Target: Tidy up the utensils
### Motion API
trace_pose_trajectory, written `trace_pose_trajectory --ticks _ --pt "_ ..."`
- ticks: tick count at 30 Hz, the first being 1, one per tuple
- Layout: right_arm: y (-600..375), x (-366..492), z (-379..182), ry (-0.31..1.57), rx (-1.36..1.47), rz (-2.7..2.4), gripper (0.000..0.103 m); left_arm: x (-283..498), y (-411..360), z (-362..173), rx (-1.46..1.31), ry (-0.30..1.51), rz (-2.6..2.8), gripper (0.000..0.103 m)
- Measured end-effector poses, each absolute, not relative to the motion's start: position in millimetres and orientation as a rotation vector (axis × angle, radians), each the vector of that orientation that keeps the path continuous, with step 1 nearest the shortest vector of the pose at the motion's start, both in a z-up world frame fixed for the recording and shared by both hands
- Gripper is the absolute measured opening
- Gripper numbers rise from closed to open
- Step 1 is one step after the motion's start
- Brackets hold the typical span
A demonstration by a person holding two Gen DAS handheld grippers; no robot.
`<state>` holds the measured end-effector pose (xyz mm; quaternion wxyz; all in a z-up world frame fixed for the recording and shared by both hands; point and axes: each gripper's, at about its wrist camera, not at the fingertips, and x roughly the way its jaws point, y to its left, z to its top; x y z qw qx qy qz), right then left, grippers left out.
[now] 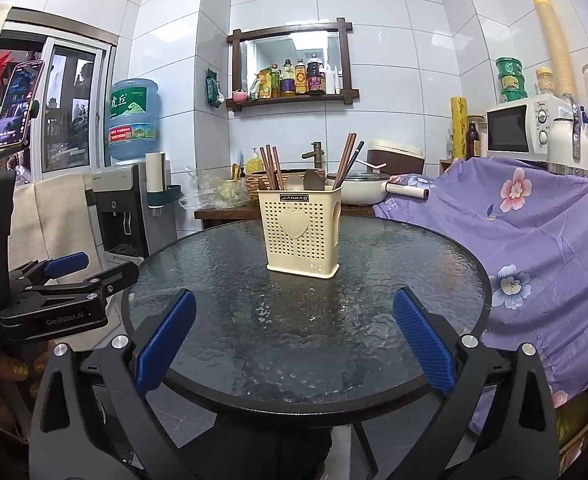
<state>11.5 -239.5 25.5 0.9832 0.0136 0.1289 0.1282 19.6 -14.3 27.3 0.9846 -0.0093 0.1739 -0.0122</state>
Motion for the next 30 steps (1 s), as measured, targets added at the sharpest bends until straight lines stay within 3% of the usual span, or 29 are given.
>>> trace_pose_trajectory --ticks 30 --pt "-232.4 10.4 28.1 0.259 0.019 0.266 0.097 15.8 -10.9 26.5 -0.022 0.359 -0.022 0.097"
